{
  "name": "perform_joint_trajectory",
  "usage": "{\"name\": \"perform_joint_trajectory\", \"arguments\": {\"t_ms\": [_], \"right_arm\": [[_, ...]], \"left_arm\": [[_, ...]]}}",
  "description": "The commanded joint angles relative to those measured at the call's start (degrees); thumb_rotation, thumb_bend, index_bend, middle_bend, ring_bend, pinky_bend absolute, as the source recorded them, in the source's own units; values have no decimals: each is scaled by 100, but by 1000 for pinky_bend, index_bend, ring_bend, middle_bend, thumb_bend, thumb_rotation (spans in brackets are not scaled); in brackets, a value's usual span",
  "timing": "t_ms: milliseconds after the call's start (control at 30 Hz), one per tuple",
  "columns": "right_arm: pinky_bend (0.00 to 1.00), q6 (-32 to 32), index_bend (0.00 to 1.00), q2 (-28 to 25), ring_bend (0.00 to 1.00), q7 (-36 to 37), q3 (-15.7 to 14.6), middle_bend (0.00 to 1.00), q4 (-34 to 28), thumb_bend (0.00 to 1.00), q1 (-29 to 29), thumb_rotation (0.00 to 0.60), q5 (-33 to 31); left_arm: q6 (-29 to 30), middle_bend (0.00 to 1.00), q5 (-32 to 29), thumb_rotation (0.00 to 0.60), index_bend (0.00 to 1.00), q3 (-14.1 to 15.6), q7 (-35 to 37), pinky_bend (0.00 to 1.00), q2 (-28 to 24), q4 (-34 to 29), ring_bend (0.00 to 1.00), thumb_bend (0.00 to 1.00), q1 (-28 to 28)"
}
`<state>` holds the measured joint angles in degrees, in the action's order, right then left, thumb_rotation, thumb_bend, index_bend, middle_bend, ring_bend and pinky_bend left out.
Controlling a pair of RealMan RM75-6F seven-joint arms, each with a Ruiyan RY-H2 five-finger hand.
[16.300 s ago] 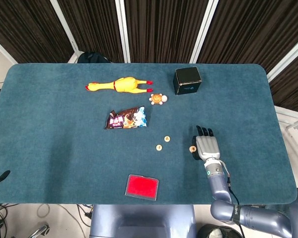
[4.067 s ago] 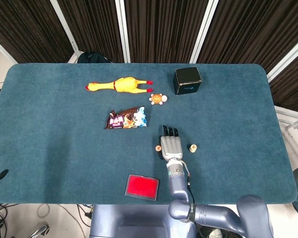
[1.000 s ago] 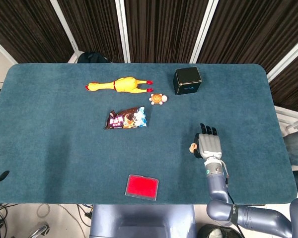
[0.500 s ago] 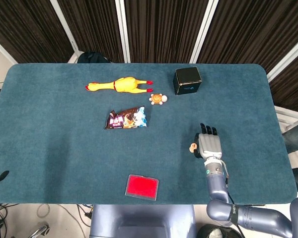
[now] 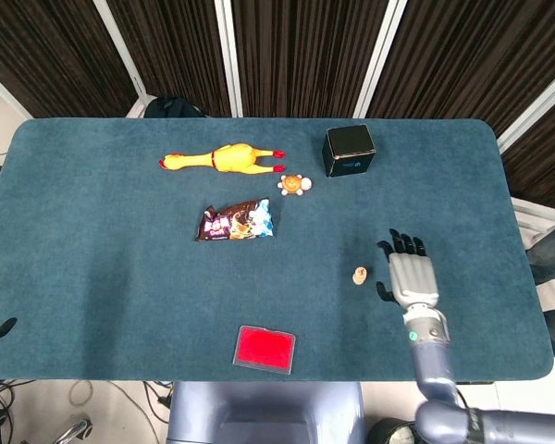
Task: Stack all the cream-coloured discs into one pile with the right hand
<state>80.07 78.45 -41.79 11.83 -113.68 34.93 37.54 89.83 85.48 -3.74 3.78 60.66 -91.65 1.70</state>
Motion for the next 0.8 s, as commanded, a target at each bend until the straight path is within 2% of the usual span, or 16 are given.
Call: {"name": "perform_joint_trajectory", "arguments": {"t_ms": [33,200,300,400,567,800], "right_arm": [[0,450,178,-602,0,742,-442,0,-592,380,-654,600,1022],[0,1165,156,-936,0,1854,-1197,0,-320,351,-1531,600,2921],[0,1413,141,-1091,0,2369,-1558,0,-51,317,-1922,600,3571],[0,1575,129,-1190,0,2647,-1777,0,282,294,-2214,600,3915],[0,1743,128,-1076,0,2798,-1838,0,868,294,-2514,600,4171],[0,1691,111,-990,0,2885,-1673,0,1218,293,-2685,600,4191]], "left_arm": [[12,0,5,600,134,-1,-1,29,2,-8,0,103,-5],[40,0,20,600,132,-2,-13,29,5,-22,0,104,-13],[49,0,21,600,131,-2,-12,29,6,-29,0,103,-19],[37,0,9,600,130,-1,-12,29,3,-42,0,104,-19],[19,0,-25,600,130,2,-33,29,-10,-76,0,103,-28],[-14,0,-44,600,130,3,-65,29,-11,-81,0,103,-19]]}}
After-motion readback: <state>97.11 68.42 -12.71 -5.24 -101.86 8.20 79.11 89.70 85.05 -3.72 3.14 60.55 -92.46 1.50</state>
